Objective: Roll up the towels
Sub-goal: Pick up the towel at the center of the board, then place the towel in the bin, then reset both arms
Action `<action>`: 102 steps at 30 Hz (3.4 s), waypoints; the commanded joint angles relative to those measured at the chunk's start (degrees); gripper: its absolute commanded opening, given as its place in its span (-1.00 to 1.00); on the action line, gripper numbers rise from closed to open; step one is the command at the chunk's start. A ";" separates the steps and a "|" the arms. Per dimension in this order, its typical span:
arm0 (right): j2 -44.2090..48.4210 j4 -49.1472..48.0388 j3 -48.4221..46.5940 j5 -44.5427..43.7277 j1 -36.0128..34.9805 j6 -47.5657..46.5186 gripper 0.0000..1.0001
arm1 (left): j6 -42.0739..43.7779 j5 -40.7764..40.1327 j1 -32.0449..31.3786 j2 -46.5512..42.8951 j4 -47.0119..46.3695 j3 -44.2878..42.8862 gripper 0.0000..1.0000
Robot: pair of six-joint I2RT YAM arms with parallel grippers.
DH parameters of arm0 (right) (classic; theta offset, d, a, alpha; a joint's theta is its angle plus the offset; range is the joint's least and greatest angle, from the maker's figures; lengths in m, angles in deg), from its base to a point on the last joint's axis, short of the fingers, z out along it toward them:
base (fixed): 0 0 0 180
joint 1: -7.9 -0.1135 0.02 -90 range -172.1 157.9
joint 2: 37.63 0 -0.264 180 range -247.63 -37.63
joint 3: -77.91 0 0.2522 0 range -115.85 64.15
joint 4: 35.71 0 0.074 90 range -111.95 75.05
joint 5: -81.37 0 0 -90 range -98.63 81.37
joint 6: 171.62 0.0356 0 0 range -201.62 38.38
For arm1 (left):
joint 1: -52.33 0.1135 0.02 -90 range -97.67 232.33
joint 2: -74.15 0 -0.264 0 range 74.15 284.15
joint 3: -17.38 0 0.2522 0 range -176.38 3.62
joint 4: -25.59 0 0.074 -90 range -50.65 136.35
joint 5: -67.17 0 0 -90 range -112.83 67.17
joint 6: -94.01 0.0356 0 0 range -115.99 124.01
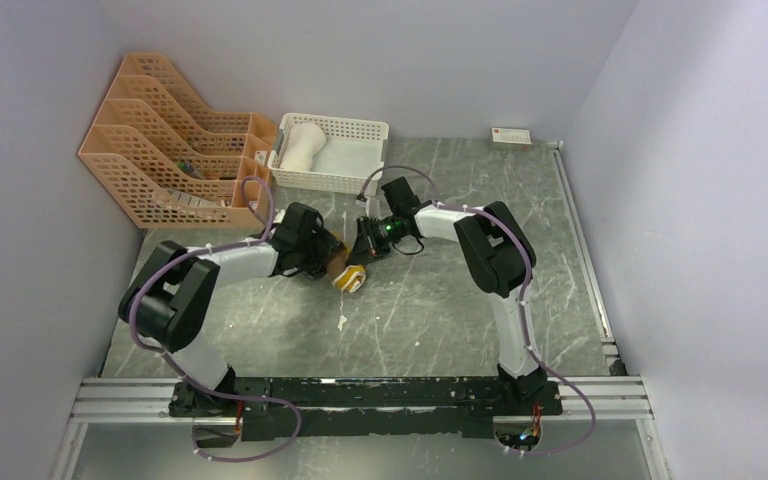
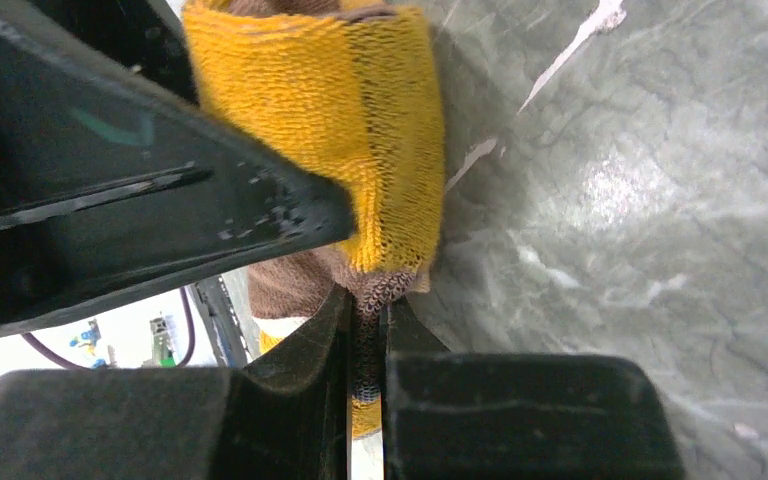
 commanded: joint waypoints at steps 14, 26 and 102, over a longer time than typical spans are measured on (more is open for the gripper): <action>2.01 -2.65 2.73 -0.93 -3.31 -1.77 -1.00 | 2.83 -17.49 -6.15 16.82 11.28 -10.65 -0.68; 21.18 2.19 7.06 -9.71 -1.82 -7.02 0.52 | 23.99 -26.45 -6.80 12.46 22.80 -26.56 -0.86; 64.40 14.62 17.91 -39.09 2.63 -5.55 0.80 | 81.92 -9.39 9.09 -1.89 24.38 -63.56 0.97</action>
